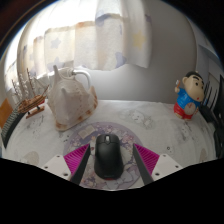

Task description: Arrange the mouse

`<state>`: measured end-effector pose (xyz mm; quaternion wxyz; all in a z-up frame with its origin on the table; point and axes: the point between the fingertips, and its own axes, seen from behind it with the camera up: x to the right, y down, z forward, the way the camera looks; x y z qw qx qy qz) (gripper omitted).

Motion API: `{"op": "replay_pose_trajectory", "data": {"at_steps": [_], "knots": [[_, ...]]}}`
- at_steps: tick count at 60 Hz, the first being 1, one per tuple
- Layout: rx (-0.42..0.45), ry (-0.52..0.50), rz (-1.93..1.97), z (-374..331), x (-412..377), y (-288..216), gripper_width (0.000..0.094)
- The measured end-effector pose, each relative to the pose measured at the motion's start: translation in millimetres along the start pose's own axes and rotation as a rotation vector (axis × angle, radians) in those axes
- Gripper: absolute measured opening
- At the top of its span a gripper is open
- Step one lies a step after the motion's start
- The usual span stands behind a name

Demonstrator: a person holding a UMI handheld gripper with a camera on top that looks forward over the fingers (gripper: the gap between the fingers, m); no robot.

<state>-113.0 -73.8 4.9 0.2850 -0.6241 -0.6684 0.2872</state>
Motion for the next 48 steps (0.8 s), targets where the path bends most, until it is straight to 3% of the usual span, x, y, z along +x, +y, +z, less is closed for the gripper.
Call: {"op": "replay_pose_trajectory", "data": {"at_steps": [2,15,24,40,48], "knots": [[-0.012,0.018,0.017,-12.8,4.7,-4.7,0.0836],[-0.154,0.106,0.133,-165.2,28.2,-10.1,0.0853],[-0.144,0.099,0.139,-249.6,31.9,2.3,0.0858],[-0.132,0.107,0.078,-276.6,59.6,16.3,0.0859],[-0.145,0.053,0.079,-277.2,57.1,19.5,0.0861]]}}
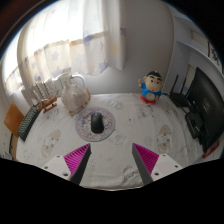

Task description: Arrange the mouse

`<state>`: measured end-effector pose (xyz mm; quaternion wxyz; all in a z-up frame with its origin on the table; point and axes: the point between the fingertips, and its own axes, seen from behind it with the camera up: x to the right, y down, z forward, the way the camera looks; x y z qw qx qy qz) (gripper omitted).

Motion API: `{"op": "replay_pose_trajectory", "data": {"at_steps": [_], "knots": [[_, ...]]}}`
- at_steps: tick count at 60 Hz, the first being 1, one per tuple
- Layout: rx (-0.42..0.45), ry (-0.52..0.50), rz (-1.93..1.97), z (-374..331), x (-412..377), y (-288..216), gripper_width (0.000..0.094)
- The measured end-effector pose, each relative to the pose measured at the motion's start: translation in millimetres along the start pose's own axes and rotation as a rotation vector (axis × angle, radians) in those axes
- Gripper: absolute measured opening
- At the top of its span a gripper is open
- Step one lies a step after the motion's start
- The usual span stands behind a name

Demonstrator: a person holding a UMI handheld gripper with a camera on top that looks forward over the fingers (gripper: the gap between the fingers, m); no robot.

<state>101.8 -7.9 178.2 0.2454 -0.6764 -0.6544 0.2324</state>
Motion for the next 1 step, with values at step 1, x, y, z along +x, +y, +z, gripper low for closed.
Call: {"op": "replay_pose_trajectory", "data": {"at_steps": [1], "knots": [[-0.005,-0.006,0.0,0.2,-0.9,1.5,0.0861]]}}
